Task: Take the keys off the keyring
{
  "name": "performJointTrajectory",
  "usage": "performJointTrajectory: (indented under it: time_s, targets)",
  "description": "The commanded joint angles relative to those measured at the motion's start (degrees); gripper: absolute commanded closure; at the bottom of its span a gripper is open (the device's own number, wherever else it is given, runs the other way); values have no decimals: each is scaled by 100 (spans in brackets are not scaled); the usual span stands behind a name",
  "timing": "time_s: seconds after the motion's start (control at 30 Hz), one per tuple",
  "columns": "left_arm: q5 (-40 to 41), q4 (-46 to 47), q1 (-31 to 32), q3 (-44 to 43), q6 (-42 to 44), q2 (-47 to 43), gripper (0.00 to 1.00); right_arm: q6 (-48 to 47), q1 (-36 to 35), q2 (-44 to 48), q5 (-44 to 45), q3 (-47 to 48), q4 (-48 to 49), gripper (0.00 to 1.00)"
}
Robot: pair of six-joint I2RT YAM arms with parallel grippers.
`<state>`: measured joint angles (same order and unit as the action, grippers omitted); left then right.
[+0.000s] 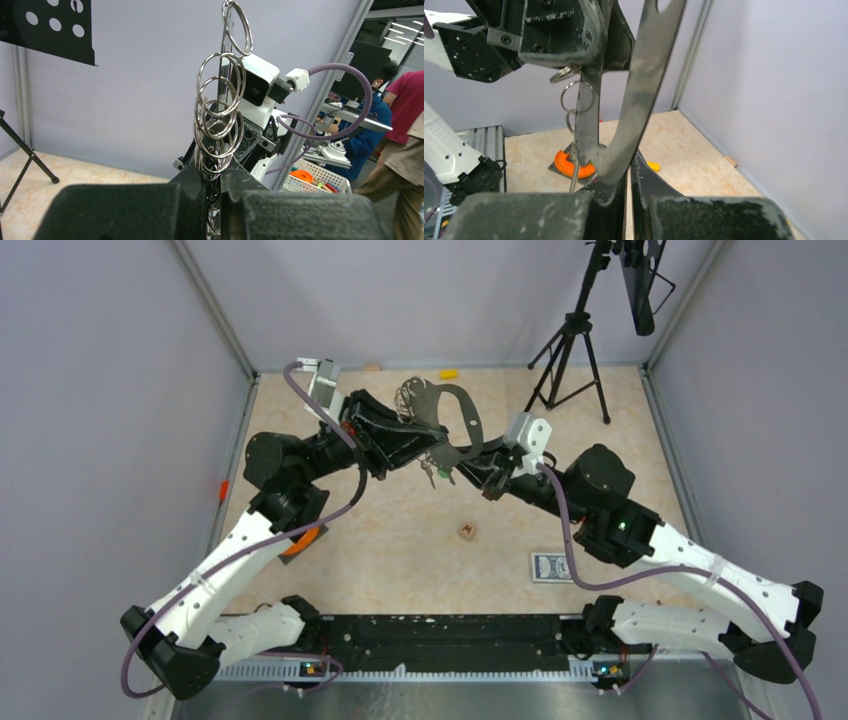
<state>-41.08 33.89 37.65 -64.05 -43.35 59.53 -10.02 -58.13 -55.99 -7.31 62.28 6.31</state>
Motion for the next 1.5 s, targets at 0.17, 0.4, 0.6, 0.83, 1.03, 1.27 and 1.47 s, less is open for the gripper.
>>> performJointTrajectory:
  time_s: [0.17, 0.4, 0.6, 0.83, 1.03, 1.27, 1.47]
  targets:
    - [-162, 718, 164, -75, -283, -500, 100, -177, 131, 576, 352, -741, -163, 100]
    - [-62, 728, 164, -11, -301, -523, 100, -541, 128, 1145, -438, -1323, 393, 100]
    - [-71, 758, 164, -28, -324, -480, 100, -578, 129, 1167, -667, -1352, 539, 100]
    - [-96, 777, 166, -21, -332, -477, 100, -99, 135, 1156, -800, -1362, 870, 100]
    - [-114, 833, 164, -14, -339, -435, 100, 705, 137, 1242, -1117, -1691, 1944, 94]
    - [-163, 949, 164, 0, -395, -368, 100, 1304, 130, 1252, -1652, -1896, 2942, 86]
    - [-132, 995, 164, 52, -408, -365, 100, 1627, 138, 1152, -1792, -1902, 3313, 77]
